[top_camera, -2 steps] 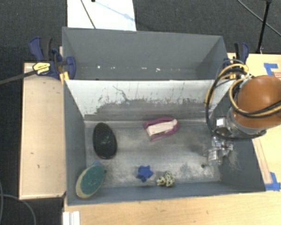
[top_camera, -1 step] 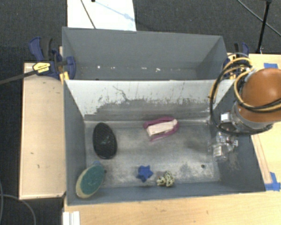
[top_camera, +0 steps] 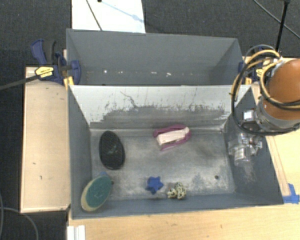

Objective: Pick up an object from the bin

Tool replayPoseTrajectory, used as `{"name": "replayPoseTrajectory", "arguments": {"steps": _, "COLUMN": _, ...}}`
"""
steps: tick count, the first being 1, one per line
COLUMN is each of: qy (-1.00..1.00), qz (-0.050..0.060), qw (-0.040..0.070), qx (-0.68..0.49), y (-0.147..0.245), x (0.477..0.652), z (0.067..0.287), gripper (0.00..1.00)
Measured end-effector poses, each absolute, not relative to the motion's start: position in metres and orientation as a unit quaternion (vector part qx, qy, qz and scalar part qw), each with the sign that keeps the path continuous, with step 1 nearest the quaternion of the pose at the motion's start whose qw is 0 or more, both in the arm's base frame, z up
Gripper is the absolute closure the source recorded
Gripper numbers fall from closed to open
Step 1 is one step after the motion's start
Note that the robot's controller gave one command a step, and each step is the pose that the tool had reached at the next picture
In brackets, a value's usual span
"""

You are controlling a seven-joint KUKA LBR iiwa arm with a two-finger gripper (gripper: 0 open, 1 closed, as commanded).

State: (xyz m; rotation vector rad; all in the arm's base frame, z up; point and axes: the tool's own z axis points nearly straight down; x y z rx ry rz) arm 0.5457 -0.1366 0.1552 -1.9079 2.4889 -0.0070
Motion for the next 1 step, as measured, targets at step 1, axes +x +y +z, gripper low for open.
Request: {"name": "replayPoseTrajectory", "arguments": {"steps": 1, "qy": 0.797, "qz": -0.001, "qw": 0.002, "qx": -0.604, "y": -0.1362, "x": 0.5468, "z": 0.166, "gripper": 1.0}}
